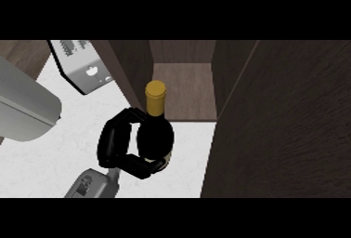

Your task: Pick up the wine, place it into the cabinet and close the cabinet

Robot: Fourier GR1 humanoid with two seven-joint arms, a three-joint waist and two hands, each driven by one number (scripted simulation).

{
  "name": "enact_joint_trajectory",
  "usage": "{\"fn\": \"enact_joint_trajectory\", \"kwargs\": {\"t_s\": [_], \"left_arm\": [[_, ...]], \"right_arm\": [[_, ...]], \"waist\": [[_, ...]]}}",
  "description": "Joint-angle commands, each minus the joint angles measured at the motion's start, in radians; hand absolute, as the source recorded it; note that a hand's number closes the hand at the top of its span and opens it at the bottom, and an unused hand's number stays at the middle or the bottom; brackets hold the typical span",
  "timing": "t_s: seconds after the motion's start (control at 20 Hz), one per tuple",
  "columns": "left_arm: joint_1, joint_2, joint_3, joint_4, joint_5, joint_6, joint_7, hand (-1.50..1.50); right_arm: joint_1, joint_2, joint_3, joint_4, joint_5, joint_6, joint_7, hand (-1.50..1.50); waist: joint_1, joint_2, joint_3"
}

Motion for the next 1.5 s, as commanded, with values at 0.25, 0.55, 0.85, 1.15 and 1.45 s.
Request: {"fn": "enact_joint_trajectory", "kwargs": {"t_s": [0.25,0.55,0.85,1.15,1.45], "left_arm": [[-0.203,-0.082,0.012,-0.188,-0.053,0.201,0.357,1.50],[-0.325,-0.109,0.029,-0.192,-0.126,0.276,0.517,1.50],[-0.455,-0.125,0.088,-0.005,-0.097,0.299,0.484,1.50],[-0.461,-0.094,0.064,0.043,-0.163,0.315,0.443,1.50],[-0.510,-0.109,0.096,0.174,-0.195,0.304,0.361,1.50]], "right_arm": [[0.080,0.012,0.002,-0.124,-0.038,0.007,0.035,-1.50],[0.095,0.015,-0.036,-0.050,-0.085,0.045,-0.041,-1.50],[0.156,0.030,-0.023,-0.098,-0.088,0.055,-0.038,-1.50],[0.067,-0.007,-0.102,-0.059,-0.140,0.052,0.005,-1.50],[0.089,-0.002,-0.092,-0.117,-0.134,0.051,0.038,-1.50]], "waist": [[-0.011,0.002,0.000],[-0.006,0.005,0.000],[-0.015,0.007,0.000],[-0.009,0.005,0.000],[-0.013,0.005,-0.001]]}}
